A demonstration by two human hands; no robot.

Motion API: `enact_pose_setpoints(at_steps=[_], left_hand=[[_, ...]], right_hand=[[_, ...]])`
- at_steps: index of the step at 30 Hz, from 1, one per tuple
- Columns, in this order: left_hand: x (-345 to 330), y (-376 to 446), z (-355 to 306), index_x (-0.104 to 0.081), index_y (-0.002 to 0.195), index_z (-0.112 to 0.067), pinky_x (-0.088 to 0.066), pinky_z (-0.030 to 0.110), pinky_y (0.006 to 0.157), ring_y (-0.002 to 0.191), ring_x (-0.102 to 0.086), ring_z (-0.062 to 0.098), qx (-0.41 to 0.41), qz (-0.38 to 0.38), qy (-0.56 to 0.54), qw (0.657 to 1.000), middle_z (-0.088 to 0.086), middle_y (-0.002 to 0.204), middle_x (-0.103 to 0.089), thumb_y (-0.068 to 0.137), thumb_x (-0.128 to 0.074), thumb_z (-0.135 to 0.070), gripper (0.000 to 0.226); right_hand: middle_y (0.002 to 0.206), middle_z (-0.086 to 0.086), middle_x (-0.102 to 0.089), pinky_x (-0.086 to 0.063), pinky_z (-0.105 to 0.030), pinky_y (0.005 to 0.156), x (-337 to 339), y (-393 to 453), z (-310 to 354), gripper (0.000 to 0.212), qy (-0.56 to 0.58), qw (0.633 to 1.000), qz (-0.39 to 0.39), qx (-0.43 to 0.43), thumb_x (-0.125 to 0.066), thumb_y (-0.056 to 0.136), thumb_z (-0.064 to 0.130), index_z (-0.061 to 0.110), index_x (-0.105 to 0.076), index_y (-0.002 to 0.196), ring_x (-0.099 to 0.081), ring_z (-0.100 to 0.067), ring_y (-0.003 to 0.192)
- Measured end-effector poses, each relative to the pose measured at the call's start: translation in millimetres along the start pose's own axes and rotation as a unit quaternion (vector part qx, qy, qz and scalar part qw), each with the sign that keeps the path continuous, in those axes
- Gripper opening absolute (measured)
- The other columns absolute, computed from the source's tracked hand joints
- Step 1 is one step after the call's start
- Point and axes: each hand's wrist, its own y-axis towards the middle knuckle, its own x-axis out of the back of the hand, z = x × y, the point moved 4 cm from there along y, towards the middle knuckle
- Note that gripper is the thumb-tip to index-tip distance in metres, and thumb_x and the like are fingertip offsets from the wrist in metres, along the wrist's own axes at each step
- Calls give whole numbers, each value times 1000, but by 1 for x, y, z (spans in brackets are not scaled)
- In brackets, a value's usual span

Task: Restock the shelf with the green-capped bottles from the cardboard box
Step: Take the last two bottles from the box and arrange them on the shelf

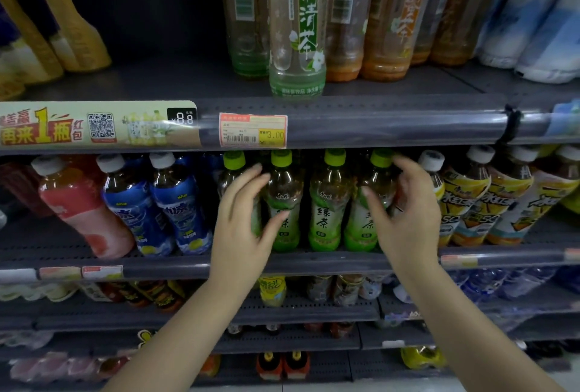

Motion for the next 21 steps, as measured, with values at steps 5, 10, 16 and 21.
enact_pose_setpoints(at_steps=[5,10,16,21], left_hand=[[-19,31,-8,-38,136,-13,-27,22,107,132,-35,17,81,32,21,996,9,141,-39,82,-68,-32,65],[-30,39,-6,-36,139,-17,-41,36,102,128,-43,27,83,96,70,989,12,139,-42,83,-69,-23,65],[-30,39,-10,-37,137,-16,-42,36,101,128,-43,28,65,98,116,986,12,139,-41,84,-67,-25,62],[-39,44,-37,-42,134,-10,-40,41,106,125,-45,30,-47,100,163,980,10,132,-50,87,-60,-39,58]], right_hand=[[136,-6,-48,-40,-29,102,-9,17,-5,65,7,996,39,-83,-68,83,28,12,-36,138,-44,-18,126],[120,-11,-59,-40,-24,87,-15,30,-11,48,-29,994,74,-78,-67,84,20,8,-46,125,-55,-27,112],[115,-13,-60,-39,-23,82,-11,32,-8,48,-69,993,76,-54,-72,81,24,6,-49,119,-57,-28,108],[114,-13,-62,-44,-27,84,-8,33,-9,48,-67,993,91,-40,-73,79,22,6,-49,118,-58,-30,107]])
